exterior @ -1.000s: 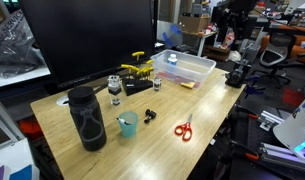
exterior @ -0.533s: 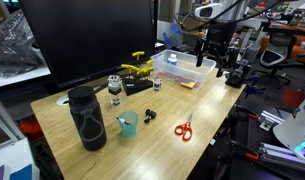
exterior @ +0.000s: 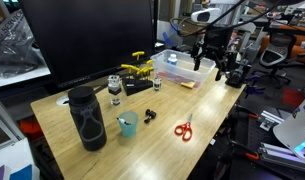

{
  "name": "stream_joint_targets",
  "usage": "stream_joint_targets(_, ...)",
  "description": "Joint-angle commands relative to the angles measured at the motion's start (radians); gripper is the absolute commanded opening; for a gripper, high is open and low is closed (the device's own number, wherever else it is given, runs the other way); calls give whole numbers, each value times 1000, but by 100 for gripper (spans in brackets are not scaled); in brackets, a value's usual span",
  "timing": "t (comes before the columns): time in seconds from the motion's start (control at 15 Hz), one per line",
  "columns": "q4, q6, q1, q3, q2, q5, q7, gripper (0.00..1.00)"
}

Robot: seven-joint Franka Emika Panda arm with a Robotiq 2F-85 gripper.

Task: Remove the scissors from the desk and put it in the clear container on the right

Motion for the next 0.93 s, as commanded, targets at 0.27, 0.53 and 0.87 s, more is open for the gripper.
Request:
stream_joint_targets(0.27, -60, 185, -27, 59, 106, 26, -88, 100)
stream_joint_targets(0.53, -99, 394, -9, 88, 229, 56, -154, 100)
stream_joint_targets(0.87, -103, 450, -38, 150, 305, 65, -138, 100)
